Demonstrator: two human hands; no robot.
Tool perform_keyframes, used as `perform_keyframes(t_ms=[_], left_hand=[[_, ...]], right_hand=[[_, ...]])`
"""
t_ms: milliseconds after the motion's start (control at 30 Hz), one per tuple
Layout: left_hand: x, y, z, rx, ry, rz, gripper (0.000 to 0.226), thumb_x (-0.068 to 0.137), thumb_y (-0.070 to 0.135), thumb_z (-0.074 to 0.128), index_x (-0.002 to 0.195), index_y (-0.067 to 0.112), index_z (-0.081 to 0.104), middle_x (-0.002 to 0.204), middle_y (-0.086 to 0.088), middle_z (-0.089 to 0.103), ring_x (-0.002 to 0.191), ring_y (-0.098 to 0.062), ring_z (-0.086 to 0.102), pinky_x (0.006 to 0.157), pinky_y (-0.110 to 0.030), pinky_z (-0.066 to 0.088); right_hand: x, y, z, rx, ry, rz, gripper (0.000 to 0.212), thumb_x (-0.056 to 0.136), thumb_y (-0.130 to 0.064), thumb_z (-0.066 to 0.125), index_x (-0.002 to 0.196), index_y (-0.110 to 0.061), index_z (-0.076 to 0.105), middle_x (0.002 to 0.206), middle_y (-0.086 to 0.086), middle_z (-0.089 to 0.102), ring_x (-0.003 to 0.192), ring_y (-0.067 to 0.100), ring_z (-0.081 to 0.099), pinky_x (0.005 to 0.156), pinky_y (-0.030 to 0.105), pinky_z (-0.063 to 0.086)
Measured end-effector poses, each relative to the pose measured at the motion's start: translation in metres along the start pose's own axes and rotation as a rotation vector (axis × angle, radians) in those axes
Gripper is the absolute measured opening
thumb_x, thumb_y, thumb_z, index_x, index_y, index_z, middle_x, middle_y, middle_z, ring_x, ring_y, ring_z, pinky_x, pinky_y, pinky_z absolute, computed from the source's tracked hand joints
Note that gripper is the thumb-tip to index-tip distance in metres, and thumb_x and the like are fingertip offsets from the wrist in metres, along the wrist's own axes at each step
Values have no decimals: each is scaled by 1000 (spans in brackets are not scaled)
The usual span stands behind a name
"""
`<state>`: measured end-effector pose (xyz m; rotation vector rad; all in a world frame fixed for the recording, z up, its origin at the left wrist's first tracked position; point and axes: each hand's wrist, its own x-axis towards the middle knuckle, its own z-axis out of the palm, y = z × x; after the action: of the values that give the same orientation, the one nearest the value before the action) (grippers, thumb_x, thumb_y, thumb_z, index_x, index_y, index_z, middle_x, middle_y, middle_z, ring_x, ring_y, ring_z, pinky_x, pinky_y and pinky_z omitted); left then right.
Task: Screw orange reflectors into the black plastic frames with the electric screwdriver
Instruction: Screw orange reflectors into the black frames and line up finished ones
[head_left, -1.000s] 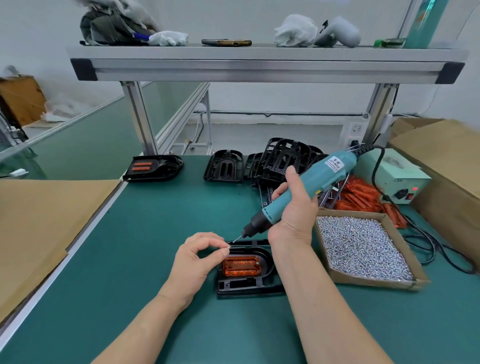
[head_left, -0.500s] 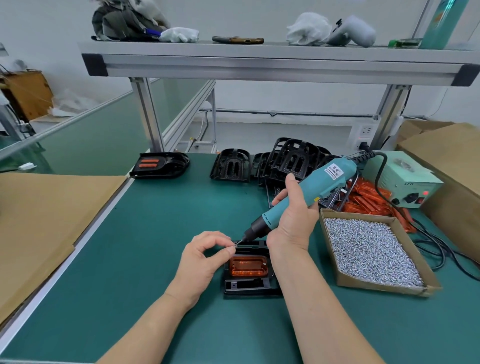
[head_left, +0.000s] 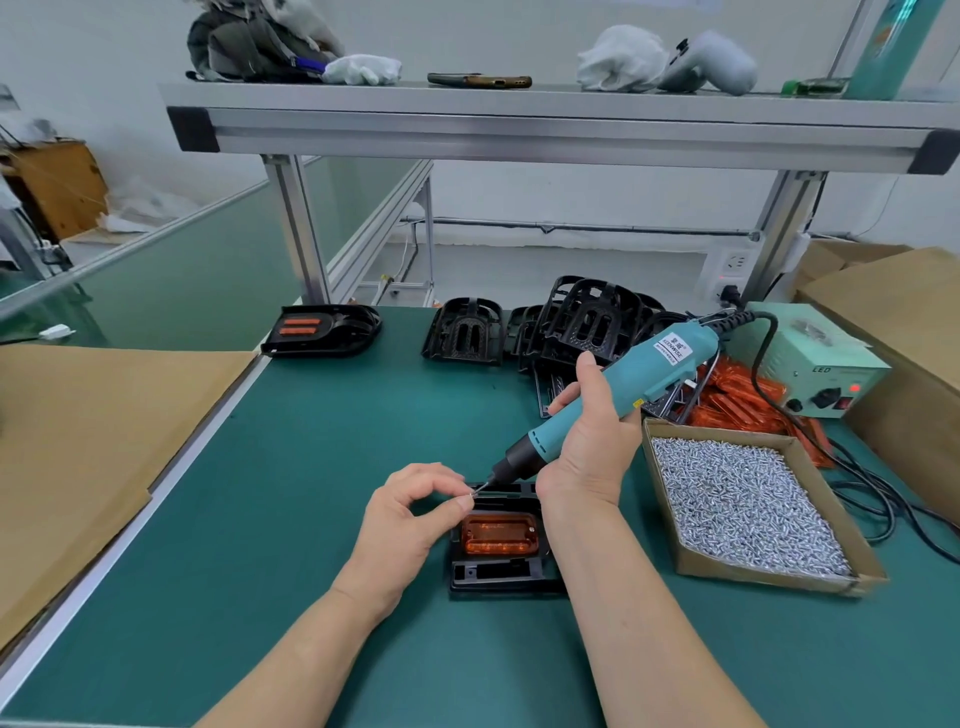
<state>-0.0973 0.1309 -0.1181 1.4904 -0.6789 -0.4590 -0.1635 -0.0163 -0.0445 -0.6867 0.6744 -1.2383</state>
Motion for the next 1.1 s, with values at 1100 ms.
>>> perform_keyframes(t_ms=[1100], left_hand=[[-1, 7, -1, -119, 56, -33, 22, 78, -6, 76, 71, 15, 76, 98, -9, 74, 110, -10, 62, 101, -29, 43]], right_hand=[[-3, 1, 4, 0, 91, 26, 19, 86, -27, 75, 91, -22, 57, 55, -5, 53, 49, 9, 50, 64, 31, 47]])
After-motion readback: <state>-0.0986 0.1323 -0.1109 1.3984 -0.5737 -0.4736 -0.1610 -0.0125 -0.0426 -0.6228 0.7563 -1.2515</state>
